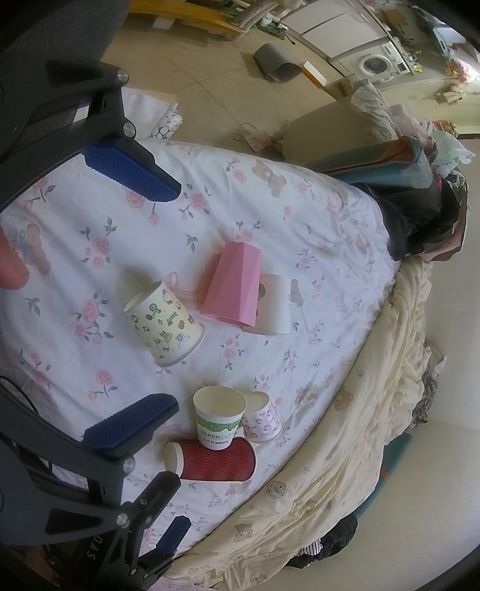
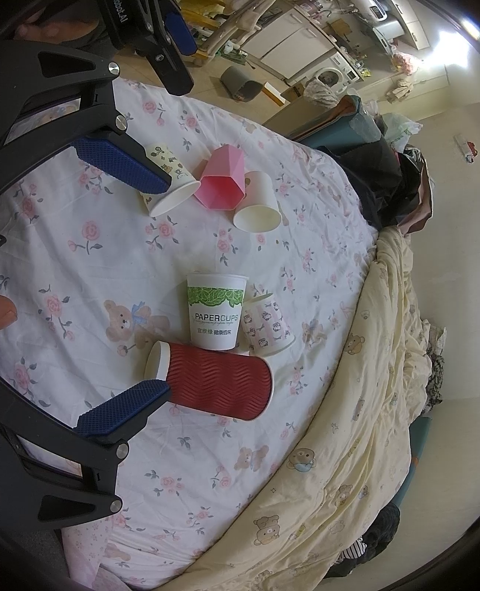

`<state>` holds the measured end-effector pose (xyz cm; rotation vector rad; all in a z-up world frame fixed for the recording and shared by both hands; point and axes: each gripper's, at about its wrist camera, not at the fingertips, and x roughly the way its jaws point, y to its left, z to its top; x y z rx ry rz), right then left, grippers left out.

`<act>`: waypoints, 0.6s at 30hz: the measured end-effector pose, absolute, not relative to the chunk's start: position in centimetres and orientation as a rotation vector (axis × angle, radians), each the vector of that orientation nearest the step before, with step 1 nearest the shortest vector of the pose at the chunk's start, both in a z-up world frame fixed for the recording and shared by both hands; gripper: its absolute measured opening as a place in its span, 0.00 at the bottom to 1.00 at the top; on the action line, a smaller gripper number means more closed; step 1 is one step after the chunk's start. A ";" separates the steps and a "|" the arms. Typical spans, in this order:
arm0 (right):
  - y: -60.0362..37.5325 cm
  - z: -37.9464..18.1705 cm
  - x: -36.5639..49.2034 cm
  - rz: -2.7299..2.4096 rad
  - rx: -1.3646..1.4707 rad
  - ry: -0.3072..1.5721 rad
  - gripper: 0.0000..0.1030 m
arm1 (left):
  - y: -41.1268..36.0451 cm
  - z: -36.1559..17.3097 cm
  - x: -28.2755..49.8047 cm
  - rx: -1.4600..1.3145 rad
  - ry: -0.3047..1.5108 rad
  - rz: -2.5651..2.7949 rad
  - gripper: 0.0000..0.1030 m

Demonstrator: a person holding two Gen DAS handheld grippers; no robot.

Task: Flip cup upside down
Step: 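Move the right tool to the green-band white cup and close around it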

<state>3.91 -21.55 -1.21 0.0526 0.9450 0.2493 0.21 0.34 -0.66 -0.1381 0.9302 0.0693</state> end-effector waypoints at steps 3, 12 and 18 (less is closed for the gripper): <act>-21.6 -1.2 3.9 0.248 0.053 0.944 1.00 | 0.4 -0.7 0.2 -0.137 0.931 0.069 1.00; -21.3 -1.1 4.2 0.308 0.074 0.966 1.00 | 0.4 -1.2 0.1 -0.130 0.951 0.096 1.00; -20.5 1.0 8.1 0.514 -0.105 1.015 1.00 | 1.6 -1.3 0.9 -0.162 1.001 0.129 1.00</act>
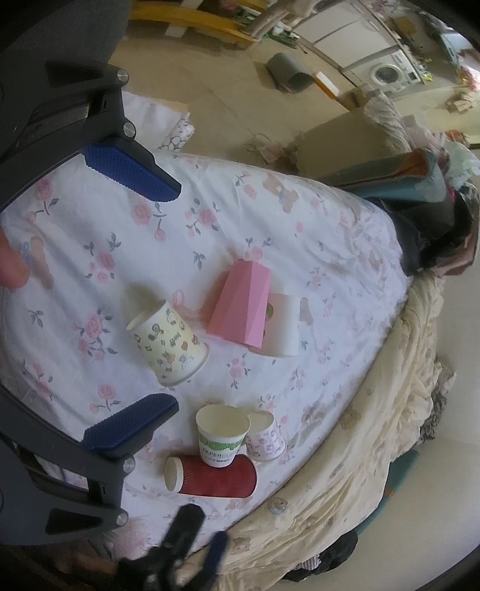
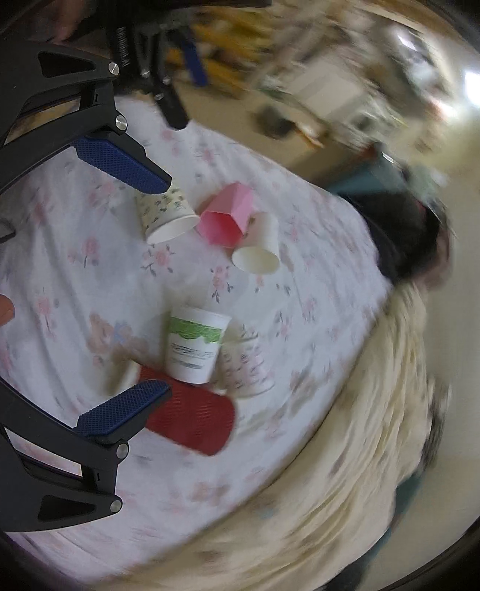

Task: Flip cup upside down
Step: 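Move the right tool to the green-band white cup and close around it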

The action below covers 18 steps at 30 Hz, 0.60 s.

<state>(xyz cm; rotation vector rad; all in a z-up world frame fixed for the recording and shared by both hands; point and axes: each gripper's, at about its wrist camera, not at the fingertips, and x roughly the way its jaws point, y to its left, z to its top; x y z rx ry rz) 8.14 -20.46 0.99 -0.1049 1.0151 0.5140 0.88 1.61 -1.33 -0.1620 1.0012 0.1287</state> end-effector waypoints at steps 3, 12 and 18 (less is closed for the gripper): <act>-18.8 0.7 10.6 0.591 -0.372 1.041 1.00 | 2.0 -1.3 1.0 -0.179 1.017 0.126 1.00; -14.2 -7.6 13.3 0.805 -1.069 1.211 0.81 | 3.1 -1.6 1.8 -0.205 1.063 0.137 1.00; -13.1 -12.1 13.6 0.787 -1.311 1.180 0.77 | 3.0 -1.8 2.1 -0.199 1.085 0.111 1.00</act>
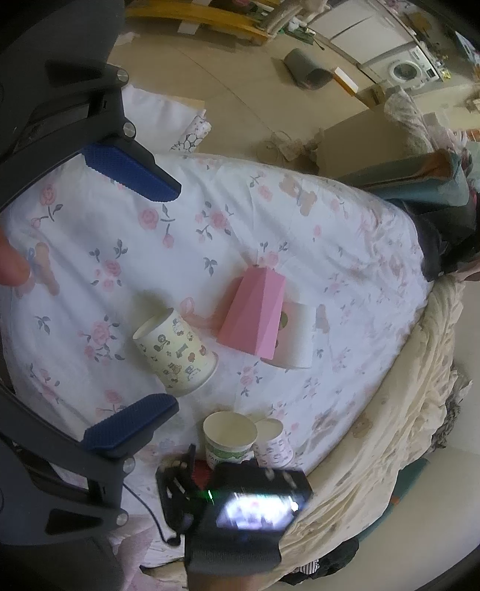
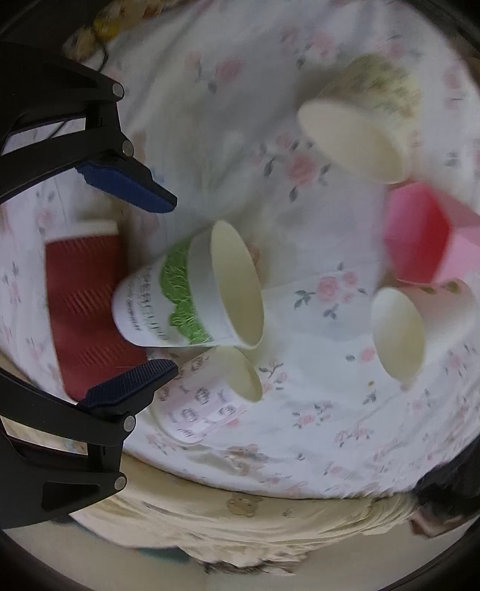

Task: Flip cup upside down
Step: 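Move the right tool to the green-band white cup and close around it, then lift the green-band cup with the right tool and stand it upright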

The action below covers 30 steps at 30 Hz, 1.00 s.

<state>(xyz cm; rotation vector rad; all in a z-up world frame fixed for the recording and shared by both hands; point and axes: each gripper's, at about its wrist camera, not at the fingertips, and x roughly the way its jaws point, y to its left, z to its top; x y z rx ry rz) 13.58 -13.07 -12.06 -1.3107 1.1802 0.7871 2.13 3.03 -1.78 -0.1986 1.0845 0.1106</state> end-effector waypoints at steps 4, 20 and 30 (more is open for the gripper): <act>-12.5 -13.9 13.8 0.759 -1.397 1.153 0.72 | 3.0 -2.0 2.4 -0.204 1.100 0.103 1.00; -12.6 -6.5 13.8 0.726 -0.951 1.188 0.60 | 3.2 -1.3 2.0 -0.223 1.074 0.103 1.00; -15.4 -4.7 9.7 0.719 -0.287 1.454 0.61 | 3.2 -1.1 1.4 -0.211 1.066 0.107 1.00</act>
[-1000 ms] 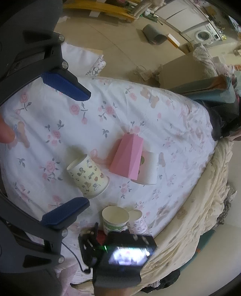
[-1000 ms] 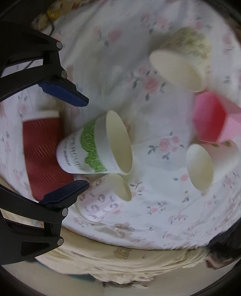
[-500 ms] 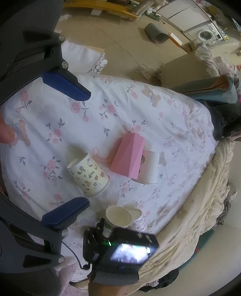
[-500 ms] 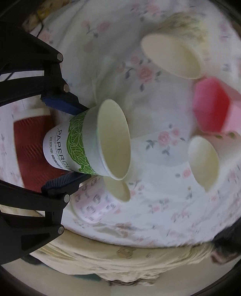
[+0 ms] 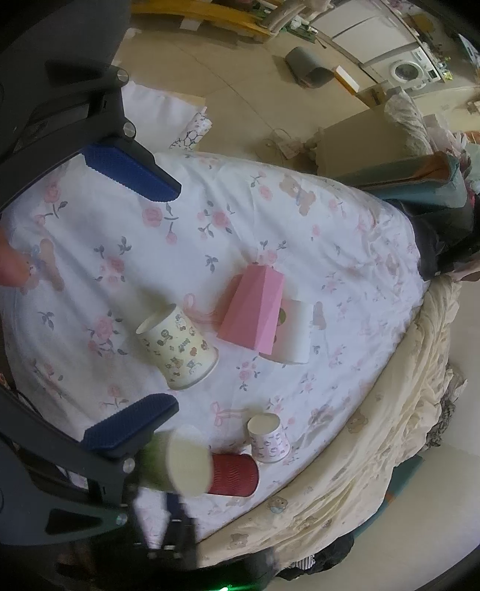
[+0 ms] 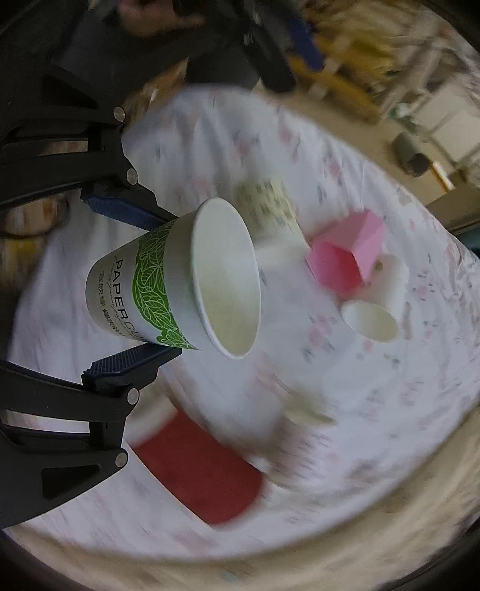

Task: Flip cup upside down
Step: 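Lift the green-band cup with the right tool and stand it upright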

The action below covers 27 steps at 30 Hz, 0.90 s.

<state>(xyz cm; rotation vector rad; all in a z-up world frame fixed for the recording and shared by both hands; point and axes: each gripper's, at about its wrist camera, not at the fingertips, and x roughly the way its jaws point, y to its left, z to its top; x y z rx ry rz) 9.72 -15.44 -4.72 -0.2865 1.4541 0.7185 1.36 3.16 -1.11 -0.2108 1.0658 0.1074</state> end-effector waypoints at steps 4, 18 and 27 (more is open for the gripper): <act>-16.5 -6.1 7.7 0.695 -0.049 1.540 0.61 | 3.3 -1.0 1.1 -0.207 1.058 0.121 1.00; -16.1 -12.9 6.2 0.577 0.301 1.695 0.61 | 4.1 -1.1 0.8 -0.228 1.061 0.132 1.00; -15.9 -13.6 6.5 0.567 0.304 1.712 0.64 | 3.8 -1.5 0.9 -0.223 1.071 0.121 1.00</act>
